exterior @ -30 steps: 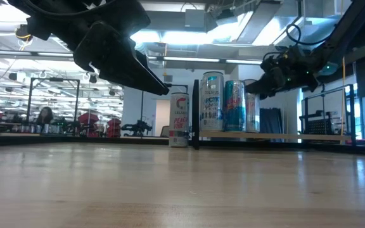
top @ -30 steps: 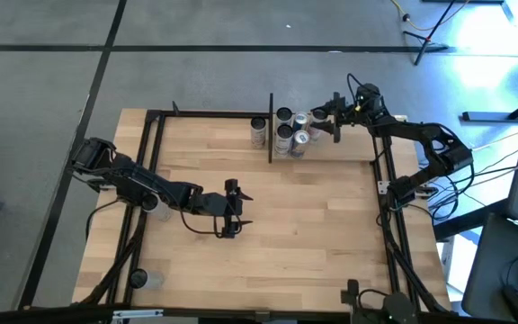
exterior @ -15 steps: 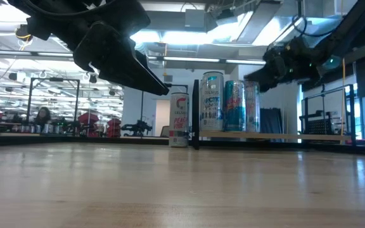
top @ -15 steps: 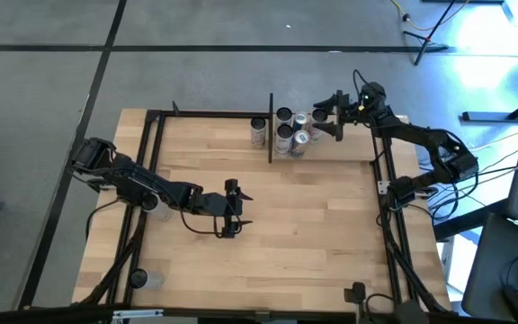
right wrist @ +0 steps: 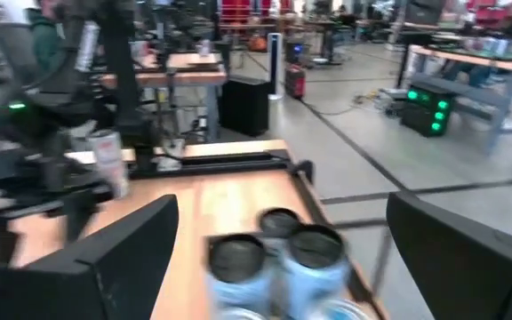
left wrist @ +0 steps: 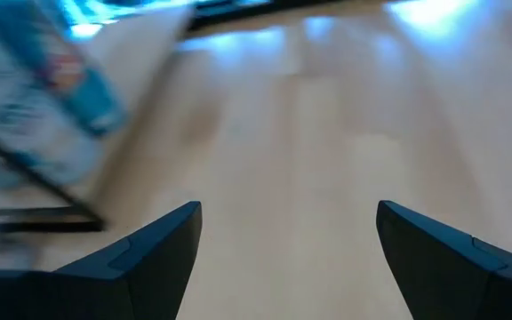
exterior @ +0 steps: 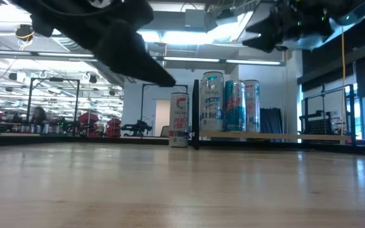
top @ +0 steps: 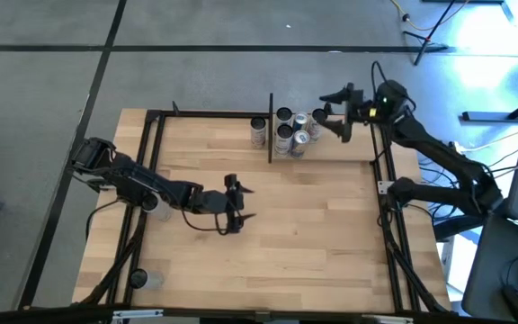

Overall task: Place canned beverage on shelf
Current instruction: Put the top black soda can on the shelf aligned with the other black soda can

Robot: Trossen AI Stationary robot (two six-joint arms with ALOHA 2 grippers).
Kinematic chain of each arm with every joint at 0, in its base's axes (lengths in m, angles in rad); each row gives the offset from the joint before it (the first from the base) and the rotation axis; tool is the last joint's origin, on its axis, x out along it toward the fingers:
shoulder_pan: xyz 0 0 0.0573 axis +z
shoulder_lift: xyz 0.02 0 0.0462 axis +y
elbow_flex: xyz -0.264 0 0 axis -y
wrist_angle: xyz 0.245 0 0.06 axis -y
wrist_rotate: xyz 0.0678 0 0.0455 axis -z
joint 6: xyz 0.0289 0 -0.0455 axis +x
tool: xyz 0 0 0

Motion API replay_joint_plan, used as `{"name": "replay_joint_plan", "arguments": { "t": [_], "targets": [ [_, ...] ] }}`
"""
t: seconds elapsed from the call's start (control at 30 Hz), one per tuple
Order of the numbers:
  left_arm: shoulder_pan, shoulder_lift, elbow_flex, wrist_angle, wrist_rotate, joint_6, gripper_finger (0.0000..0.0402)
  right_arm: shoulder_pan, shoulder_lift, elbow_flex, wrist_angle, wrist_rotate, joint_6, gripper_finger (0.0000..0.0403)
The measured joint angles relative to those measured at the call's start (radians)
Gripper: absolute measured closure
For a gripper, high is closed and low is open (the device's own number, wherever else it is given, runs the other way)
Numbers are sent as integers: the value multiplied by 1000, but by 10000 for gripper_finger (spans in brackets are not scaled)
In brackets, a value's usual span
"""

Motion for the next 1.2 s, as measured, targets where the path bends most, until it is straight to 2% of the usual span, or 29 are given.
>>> {"name": "replay_joint_plan", "arguments": {
  "t": [0.1,0.27,0.4,0.5,0.63,0.77,0.9,1.2],
  "targets": [
    [20,-14,21,-4,-89,1,79,136,-30,-16,-22,42,29,16],
    [101,-55,65,-4,-123,17,79,373,-51,-67,-17,62,57,15],
    [207,-77,95,-8,-122,66,79,570,-48,-121,-12,221,51,15],
    [310,-79,107,15,-69,98,79,707,-49,-160,-6,380,22,15],
    [453,-78,107,35,74,103,79,845,-49,-192,-5,536,-7,15],
    [582,-76,107,47,201,91,79,935,-48,-205,-3,645,-26,15],
    [678,-31,107,127,342,88,79,974,-48,-205,0,711,-28,15],
    [790,101,107,284,466,87,79,981,-47,-204,-25,724,5,15]
  ]
}}
